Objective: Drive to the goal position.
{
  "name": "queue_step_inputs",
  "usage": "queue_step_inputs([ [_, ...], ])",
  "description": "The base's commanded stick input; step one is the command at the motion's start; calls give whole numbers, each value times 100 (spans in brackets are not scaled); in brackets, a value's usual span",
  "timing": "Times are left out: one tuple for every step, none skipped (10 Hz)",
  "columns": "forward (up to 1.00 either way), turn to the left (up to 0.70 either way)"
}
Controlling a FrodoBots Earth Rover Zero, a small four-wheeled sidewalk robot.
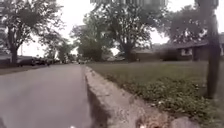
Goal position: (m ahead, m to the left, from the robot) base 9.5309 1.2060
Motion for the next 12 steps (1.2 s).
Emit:
queue_step_inputs([
  [8,0],
  [7,0],
  [2,0],
  [0,0],
  [0,0],
  [0,0],
  [0,0],
  [0,0],
  [0,0],
  [0,0],
  [0,0],
  [0,0],
])
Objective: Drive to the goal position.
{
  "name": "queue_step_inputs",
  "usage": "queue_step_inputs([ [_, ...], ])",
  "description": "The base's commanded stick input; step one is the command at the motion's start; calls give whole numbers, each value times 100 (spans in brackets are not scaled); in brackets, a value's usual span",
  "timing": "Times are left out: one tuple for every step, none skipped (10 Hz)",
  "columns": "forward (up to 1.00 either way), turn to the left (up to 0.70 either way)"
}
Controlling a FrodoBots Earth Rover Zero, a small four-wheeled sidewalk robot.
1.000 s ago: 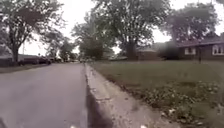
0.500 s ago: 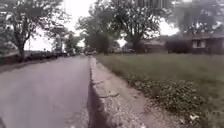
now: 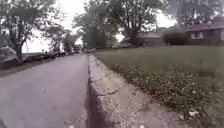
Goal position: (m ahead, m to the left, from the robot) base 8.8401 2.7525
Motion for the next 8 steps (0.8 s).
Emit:
queue_step_inputs([
  [6,0],
  [76,22],
  [100,35],
  [100,40],
  [100,40],
  [100,40],
  [100,40],
  [100,40],
])
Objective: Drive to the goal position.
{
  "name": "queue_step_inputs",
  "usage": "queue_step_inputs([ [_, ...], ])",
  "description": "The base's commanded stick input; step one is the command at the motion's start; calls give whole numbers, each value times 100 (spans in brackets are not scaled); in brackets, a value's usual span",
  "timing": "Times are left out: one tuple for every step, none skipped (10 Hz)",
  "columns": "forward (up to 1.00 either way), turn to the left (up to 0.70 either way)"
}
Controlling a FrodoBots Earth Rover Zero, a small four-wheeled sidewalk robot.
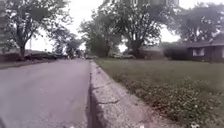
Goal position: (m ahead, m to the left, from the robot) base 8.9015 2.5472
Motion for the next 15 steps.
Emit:
queue_step_inputs([
  [100,40],
  [100,40],
  [100,40],
  [100,39],
  [100,37],
  [100,33],
  [82,3],
  [27,1],
  [23,0],
  [95,0],
  [100,0],
  [100,0],
  [100,0],
  [100,0],
  [100,0],
])
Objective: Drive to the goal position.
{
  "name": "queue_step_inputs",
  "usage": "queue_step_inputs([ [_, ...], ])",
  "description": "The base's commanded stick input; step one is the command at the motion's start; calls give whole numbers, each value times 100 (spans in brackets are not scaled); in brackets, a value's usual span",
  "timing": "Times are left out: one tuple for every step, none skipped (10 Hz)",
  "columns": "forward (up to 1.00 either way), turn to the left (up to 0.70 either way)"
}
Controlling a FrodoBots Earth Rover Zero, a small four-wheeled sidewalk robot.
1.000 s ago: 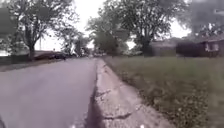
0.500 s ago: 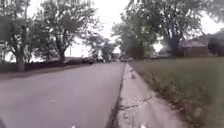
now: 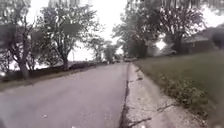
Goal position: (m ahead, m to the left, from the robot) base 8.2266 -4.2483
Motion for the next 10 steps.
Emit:
queue_step_inputs([
  [100,0],
  [100,0],
  [100,0],
  [100,0],
  [100,0],
  [100,0],
  [100,0],
  [100,0],
  [100,0],
  [100,0],
])
